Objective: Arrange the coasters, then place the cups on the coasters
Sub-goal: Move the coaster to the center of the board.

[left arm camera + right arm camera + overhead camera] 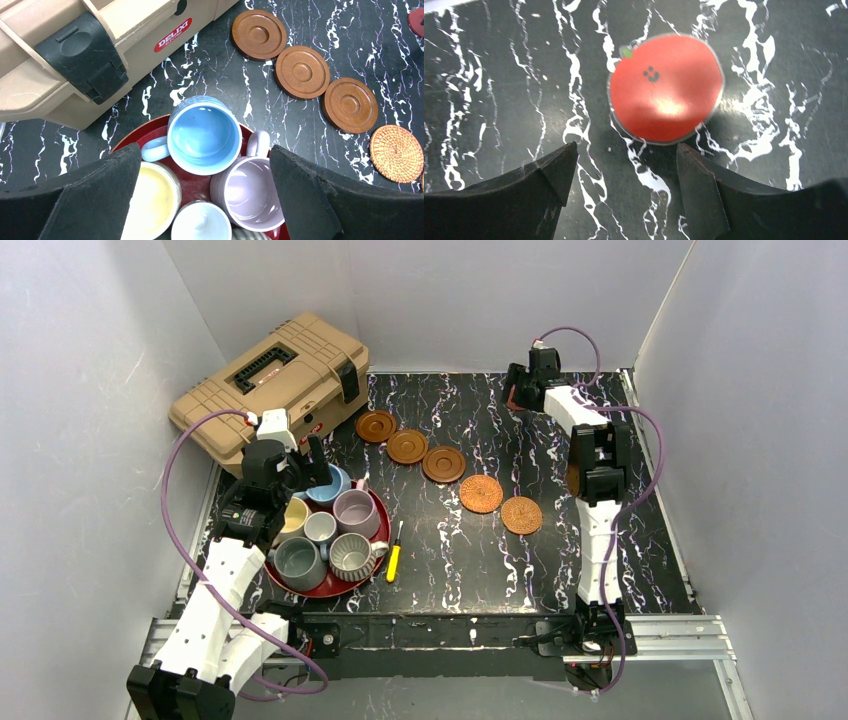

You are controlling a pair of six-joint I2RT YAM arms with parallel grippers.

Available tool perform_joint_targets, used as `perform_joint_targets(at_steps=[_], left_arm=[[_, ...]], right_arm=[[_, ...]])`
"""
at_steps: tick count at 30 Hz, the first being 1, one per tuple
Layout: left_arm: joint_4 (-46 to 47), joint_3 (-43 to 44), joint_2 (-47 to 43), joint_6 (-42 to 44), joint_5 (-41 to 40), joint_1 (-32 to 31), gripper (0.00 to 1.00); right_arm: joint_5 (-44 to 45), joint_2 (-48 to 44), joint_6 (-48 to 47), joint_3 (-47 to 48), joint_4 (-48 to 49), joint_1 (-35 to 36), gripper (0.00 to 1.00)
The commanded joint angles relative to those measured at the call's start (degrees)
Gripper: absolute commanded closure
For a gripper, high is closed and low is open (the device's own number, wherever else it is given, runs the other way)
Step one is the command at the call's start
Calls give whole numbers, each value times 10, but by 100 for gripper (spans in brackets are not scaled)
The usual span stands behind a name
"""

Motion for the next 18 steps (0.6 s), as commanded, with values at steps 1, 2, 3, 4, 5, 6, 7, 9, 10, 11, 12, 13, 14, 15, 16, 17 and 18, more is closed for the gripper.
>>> perform_joint_targets(at_steps=[1,2,3,4,5,6,7,9,10,11,12,13,14,15,16,17,18], left_arm=[[-6,17,2,2,-2,3,1],[-6,17,2,2,-3,3,1],[-6,17,2,2,-3,3,1],[-6,17,3,2,-3,3,1],[-6,17,3,2,-3,3,1],[-6,17,3,2,-3,3,1],[-6,17,3,2,-2,3,1],[-6,17,3,2,-1,3,1],[-6,17,3,2,-1,3,1],[-6,17,3,2,-2,3,1],[-6,17,2,2,-2,3,1],[-6,17,2,2,-2,3,1],[-6,17,1,2,-2,3,1],[-6,17,0,2,-2,3,1],[-6,17,0,2,-2,3,1],[-6,17,-1,1,-2,3,1],[-6,17,-1,1,-1,3,1]], right_arm=[[-42,30,13,44,53,-1,18],[-43,35,14,48,58,-1,18],[-45,41,16,53,63,-1,18],[-47,47,18,56,68,-2,17],[-49,54,19,60,73,-3,16],[-51,61,22,65,76,-3,16],[-51,68,25,71,78,-5,15],[-56,82,31,78,78,-8,14],[-56,84,34,79,77,-10,14],[-56,86,38,78,72,-11,14],[-56,85,42,75,67,-11,14],[-55,81,44,67,62,-12,14],[-53,75,46,49,59,-11,14],[-50,68,49,34,56,-11,14],[-45,60,49,18,51,-11,14],[-37,53,49,4,45,-12,14],[-30,46,49,-11,37,-11,14]])
